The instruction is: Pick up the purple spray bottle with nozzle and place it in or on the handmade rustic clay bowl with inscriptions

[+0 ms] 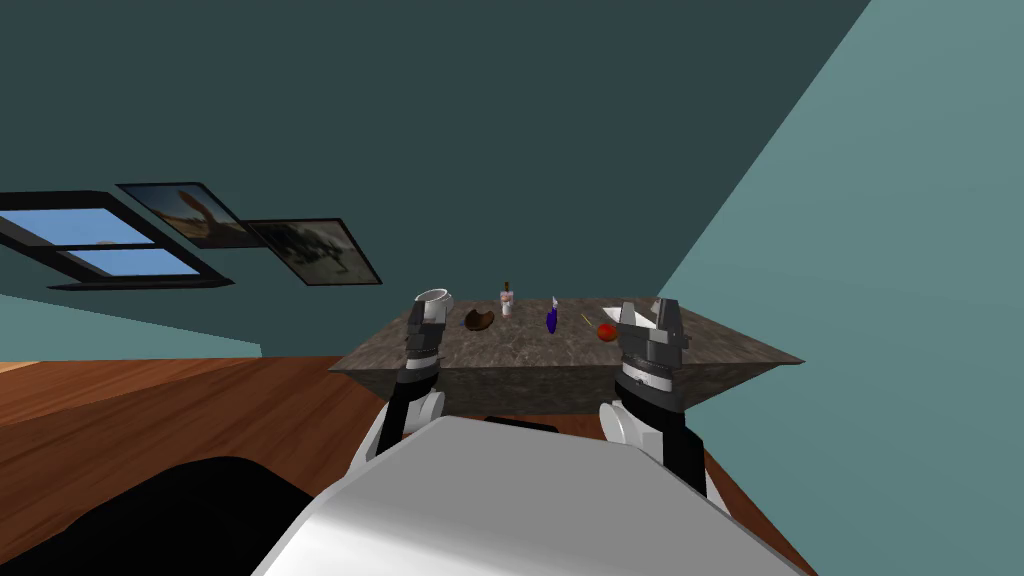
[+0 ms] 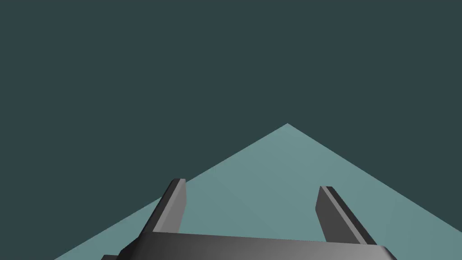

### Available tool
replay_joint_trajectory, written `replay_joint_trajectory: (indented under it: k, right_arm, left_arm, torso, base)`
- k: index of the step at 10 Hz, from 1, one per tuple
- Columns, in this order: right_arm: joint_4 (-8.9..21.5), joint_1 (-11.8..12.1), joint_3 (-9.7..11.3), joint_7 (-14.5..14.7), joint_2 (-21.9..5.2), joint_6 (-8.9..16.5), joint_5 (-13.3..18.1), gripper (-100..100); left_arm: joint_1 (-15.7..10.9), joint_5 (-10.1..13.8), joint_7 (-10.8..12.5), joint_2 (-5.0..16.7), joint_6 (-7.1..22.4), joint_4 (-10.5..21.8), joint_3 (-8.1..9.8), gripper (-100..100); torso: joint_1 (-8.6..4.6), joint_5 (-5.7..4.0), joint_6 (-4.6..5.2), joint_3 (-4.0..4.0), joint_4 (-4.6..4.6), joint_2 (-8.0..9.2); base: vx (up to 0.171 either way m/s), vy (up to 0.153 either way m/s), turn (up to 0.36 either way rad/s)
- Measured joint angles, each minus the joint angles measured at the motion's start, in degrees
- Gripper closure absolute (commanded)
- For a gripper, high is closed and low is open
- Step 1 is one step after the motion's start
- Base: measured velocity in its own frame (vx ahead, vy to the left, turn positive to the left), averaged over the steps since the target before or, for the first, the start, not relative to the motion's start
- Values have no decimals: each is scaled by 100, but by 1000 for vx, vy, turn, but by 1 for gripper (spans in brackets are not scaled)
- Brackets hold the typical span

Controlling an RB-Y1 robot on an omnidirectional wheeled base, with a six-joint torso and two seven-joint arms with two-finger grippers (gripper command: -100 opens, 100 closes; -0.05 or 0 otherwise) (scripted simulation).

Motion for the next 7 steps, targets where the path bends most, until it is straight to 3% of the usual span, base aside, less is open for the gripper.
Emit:
replay_joint_trajectory:
  k: [4,7]
  right_arm:
    - [517,-254,79,78,-589,58,143,-100]
    - [1096,-717,169,210,-882,292,350,-100]
  left_arm:
    - [-1,0,0,0,0,0,0,0]
    - [-1,0,0,0,0,0,0,0]
  torso:
    - [2,0,0,8,3,15]
    - [10,2,-1,12,5,22]
  base:
    - [-41,11,14]
    - [-60,23,17]
